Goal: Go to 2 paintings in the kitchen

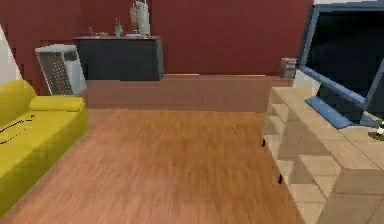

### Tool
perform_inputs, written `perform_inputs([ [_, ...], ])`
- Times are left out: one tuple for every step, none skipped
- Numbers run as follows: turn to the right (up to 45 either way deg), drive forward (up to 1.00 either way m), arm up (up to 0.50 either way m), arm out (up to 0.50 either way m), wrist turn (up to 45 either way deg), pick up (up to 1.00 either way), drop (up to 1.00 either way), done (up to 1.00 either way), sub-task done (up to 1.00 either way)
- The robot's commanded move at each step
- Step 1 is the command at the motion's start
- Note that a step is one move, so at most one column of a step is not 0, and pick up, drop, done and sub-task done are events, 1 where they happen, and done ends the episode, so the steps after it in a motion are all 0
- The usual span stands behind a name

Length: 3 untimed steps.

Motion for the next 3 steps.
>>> perform_inputs([
  [6.0,0.0,0.0,0.0,0.0,0.0,0.0,0.0,0.0],
  [0.0,1.0,0.0,0.0,0.0,0.0,0.0,0.0,0.0],
  [0.0,1.0,0.0,0.0,0.0,0.0,0.0,0.0,0.0],
])
